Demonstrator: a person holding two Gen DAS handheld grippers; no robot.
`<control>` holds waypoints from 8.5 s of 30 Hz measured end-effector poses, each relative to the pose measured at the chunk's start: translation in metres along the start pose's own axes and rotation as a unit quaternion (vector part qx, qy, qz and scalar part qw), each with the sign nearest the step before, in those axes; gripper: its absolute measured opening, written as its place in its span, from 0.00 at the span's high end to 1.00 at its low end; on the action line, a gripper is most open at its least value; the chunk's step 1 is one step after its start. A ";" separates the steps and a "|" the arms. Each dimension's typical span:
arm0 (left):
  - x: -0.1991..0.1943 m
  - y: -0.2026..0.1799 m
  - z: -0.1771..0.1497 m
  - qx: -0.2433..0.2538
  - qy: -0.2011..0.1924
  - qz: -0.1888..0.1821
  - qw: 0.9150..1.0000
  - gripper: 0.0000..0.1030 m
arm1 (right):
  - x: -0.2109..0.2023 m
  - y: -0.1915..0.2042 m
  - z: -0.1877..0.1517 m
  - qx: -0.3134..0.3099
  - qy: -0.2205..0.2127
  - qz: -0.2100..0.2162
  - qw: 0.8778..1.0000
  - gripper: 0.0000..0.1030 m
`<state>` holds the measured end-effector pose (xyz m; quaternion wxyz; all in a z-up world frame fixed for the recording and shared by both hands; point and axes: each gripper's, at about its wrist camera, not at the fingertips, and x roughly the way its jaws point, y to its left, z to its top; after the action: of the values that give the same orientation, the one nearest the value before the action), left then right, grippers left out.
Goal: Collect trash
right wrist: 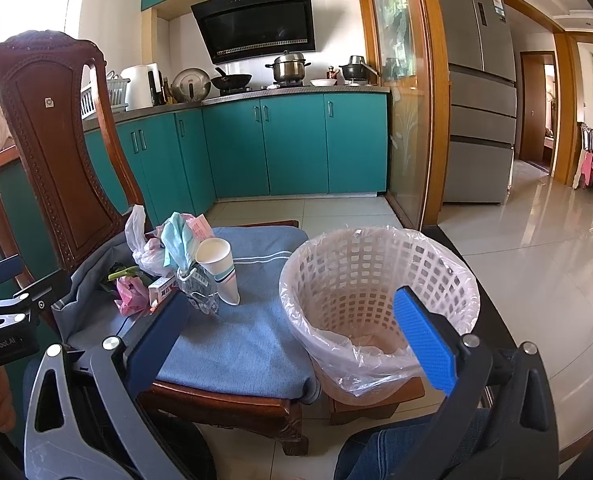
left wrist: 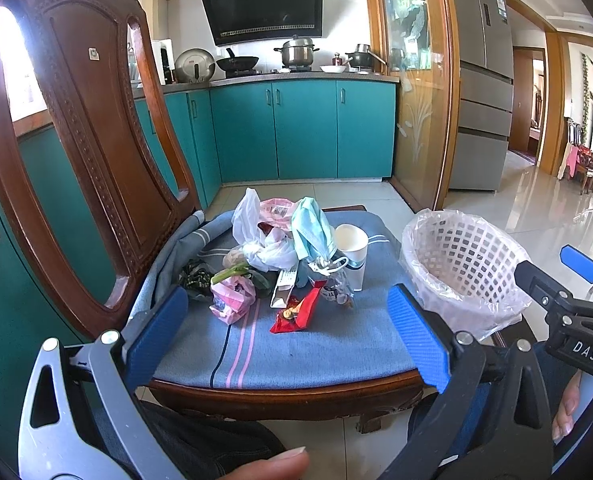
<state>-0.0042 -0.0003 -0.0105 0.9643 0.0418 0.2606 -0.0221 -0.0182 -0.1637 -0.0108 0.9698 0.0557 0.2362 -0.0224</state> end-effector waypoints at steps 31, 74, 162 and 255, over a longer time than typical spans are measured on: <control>0.001 0.001 -0.002 0.000 0.007 -0.003 1.000 0.03 | 0.001 0.003 -0.004 -0.001 0.002 0.002 1.000 0.03; 0.015 0.002 -0.012 -0.005 0.044 -0.001 0.999 0.03 | -0.004 -0.001 -0.006 0.006 -0.023 0.013 1.000 0.03; 0.138 0.017 -0.031 -0.059 0.165 0.061 0.983 0.17 | 0.232 0.004 0.052 0.036 0.141 0.226 0.963 0.54; 0.148 0.097 -0.010 -0.161 0.159 0.118 0.967 0.19 | 0.255 0.091 -0.028 -0.066 0.235 0.272 0.931 0.37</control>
<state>0.1244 0.0942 -0.0870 0.9001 -0.0804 0.4044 0.1405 0.2012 -0.0743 -0.1442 0.8569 0.0576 0.4346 0.2711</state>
